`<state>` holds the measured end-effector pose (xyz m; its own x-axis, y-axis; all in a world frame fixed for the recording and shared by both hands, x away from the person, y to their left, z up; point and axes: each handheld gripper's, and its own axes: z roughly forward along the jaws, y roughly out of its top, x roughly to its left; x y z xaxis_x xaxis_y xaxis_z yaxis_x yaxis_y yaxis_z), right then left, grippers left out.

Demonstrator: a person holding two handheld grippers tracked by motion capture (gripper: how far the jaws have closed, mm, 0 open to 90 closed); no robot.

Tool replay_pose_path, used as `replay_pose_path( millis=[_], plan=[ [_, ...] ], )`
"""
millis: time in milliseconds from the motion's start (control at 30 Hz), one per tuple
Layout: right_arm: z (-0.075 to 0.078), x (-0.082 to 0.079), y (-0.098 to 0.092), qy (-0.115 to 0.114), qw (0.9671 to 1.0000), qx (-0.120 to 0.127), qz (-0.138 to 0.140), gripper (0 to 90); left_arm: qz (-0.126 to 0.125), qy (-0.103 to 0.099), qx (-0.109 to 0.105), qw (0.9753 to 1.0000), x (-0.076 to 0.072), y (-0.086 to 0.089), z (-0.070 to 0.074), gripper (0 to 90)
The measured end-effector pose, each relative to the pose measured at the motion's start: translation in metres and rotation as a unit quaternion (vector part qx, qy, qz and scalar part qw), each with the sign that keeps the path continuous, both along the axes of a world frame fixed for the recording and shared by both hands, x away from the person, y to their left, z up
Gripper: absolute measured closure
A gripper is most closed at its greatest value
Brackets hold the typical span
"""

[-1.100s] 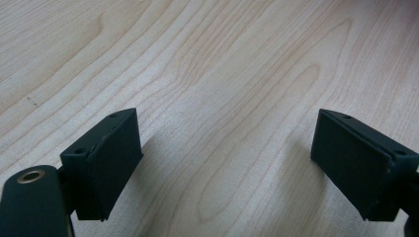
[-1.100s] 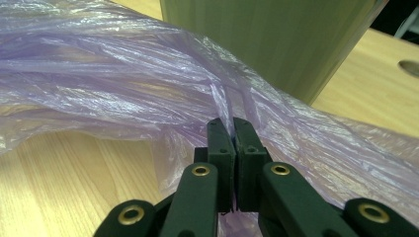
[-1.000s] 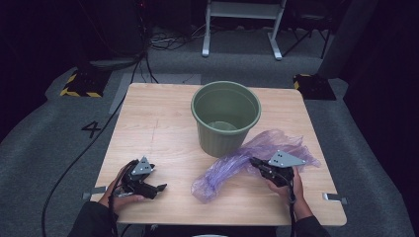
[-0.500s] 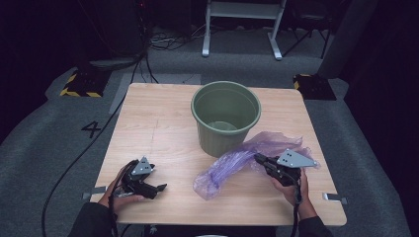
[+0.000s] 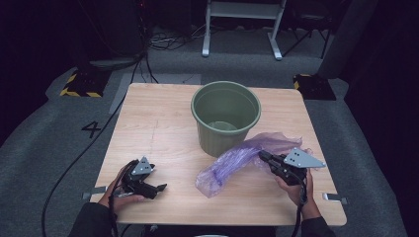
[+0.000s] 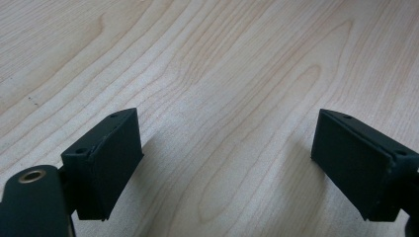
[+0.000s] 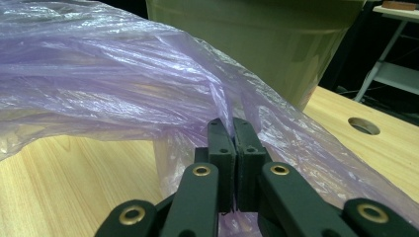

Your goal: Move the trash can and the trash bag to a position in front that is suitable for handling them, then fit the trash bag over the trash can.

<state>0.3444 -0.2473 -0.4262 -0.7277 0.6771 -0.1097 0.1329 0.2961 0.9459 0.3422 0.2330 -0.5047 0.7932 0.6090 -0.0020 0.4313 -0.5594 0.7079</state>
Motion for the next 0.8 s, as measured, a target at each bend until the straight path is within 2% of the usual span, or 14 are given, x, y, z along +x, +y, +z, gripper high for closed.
replay_pose_path(
  millis=[267, 433, 800],
  plan=[
    [0.007, -0.001, -0.003, -0.006, 0.9998, 0.017, 0.003, 88.7, 0.003, 0.0, -0.001, 1.0, -0.001, 0.0, 0.0, 11.9],
    [0.013, -0.002, -0.001, -0.017, 0.9997, 0.018, 0.005, 88.6, 0.004, 0.001, -0.001, 1.0, -0.002, 0.0, 0.0, 11.9],
    [0.035, -0.013, -0.003, -0.055, 0.9982, 0.024, -0.003, 88.7, -0.002, 0.001, -0.001, 1.0, -0.001, 0.001, 0.0, 11.9]
  ],
)
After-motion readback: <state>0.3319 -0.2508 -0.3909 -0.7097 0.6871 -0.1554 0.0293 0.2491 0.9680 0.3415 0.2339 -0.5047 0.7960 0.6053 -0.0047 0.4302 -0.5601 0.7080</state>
